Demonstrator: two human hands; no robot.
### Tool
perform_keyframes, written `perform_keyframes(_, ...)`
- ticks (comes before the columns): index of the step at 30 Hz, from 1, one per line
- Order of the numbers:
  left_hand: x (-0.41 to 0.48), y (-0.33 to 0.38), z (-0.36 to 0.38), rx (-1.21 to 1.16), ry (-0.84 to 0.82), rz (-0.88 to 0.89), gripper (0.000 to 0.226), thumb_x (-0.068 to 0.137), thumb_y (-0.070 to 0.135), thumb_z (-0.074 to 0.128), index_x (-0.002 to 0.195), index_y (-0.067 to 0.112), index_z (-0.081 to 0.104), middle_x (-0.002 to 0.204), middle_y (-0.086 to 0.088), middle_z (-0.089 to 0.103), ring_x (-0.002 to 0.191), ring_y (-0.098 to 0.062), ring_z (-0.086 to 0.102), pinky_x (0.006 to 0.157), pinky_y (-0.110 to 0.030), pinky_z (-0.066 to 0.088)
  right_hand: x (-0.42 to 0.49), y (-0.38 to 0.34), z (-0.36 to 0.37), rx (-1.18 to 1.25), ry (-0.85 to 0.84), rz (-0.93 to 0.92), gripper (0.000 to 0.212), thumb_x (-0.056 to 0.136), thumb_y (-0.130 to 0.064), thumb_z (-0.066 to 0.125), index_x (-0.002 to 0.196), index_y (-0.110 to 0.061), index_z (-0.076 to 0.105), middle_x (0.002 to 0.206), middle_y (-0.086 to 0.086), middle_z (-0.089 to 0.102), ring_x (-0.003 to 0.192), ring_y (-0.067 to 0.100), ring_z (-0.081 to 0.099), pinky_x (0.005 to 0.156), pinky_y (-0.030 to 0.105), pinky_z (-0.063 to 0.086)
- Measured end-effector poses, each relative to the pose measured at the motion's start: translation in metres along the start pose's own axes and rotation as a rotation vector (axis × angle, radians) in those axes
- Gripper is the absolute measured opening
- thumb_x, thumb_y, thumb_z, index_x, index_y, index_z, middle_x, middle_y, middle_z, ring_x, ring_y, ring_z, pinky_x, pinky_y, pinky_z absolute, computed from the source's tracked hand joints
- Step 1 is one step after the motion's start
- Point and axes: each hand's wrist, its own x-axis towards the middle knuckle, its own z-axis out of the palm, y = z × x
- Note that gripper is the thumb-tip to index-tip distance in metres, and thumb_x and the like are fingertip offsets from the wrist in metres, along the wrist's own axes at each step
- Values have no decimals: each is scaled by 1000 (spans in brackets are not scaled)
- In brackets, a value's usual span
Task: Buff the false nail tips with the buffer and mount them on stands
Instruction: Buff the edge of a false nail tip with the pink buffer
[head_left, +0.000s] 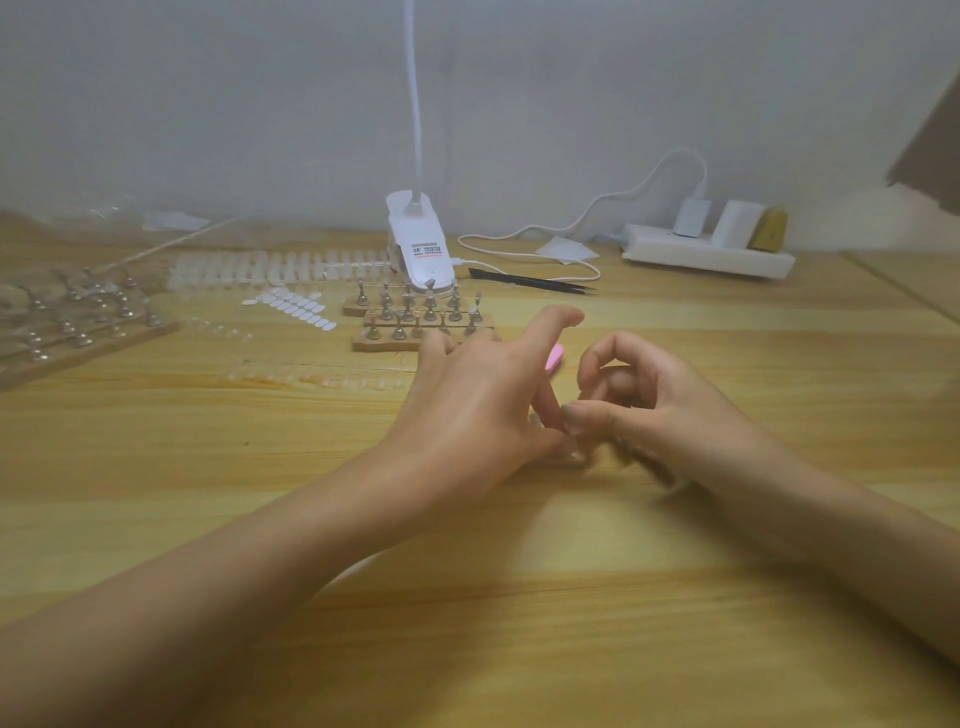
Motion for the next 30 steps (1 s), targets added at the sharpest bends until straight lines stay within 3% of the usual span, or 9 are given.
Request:
perform_keyframes(9,0,0,1,-29,-20,-5,75,79,40,76,138,45,30,76,26,64,107,1,50,78,-32,17,10,-1,-6,-72,-103,49,37,72,-33,76,97,-21,51,71,2,70,50,15,55,41,17,34)
perform_keyframes(14,-1,1,-2,-34,-36,-14,76,79,41,76,139,45,30,81,25,66,109,-1,49,83,-32,19,10,2,-4,-28,-94,45,33,77,-30,74,100,-19,53,73,5,70,49,7,57,43,11,36)
perform_keyframes(18,-3,3,-8,-12,-128,-22,98,78,48,76,150,49,8,90,30,65,113,-4,42,92,-33,16,5,5,-7,69,46,45,51,72,-63,63,109,-28,63,88,-4,68,50,-1,48,39,12,31)
perform_keyframes(20,-3,2,-16,29,-184,19,110,75,55,76,150,50,-6,99,30,64,116,-4,38,93,-32,14,-1,8,-11,24,-10,-20,46,78,-54,74,117,-33,61,95,-4,69,54,-1,52,40,14,34)
perform_keyframes(22,-1,-2,-30,32,-236,40,117,70,62,75,148,52,-13,105,32,62,120,-4,38,97,-35,14,-7,10,-11,-152,-93,-145,59,75,-39,85,126,-40,55,104,-12,69,67,-1,56,51,12,42)
perform_keyframes(24,3,-9,-48,-45,-266,15,117,60,74,68,147,55,-9,101,37,61,120,-1,45,98,-37,19,-9,14,-7,-373,-108,-292,76,73,-30,87,136,-39,46,110,-27,62,80,-2,58,64,8,43)
perform_keyframes(26,8,-17,-61,-203,-228,-32,112,52,80,57,148,55,4,97,37,64,106,9,54,98,-33,32,-11,18,-1,-535,-55,-385,81,78,-24,85,141,-44,38,113,-32,57,90,1,57,69,8,42)
perform_keyframes(28,10,-27,-65,-342,-139,-76,99,62,73,58,149,47,20,97,31,67,93,12,59,86,-19,44,-12,20,0,-575,-15,-396,83,81,-20,81,141,-53,32,111,-29,57,95,7,57,71,10,42)
perform_keyframes(30,7,-36,-58,-383,-17,-72,74,79,54,63,145,35,36,95,21,70,90,7,63,75,-11,46,-12,22,-9,-577,-26,-382,85,82,-20,79,142,-56,30,105,-23,61,96,11,59,72,10,44)
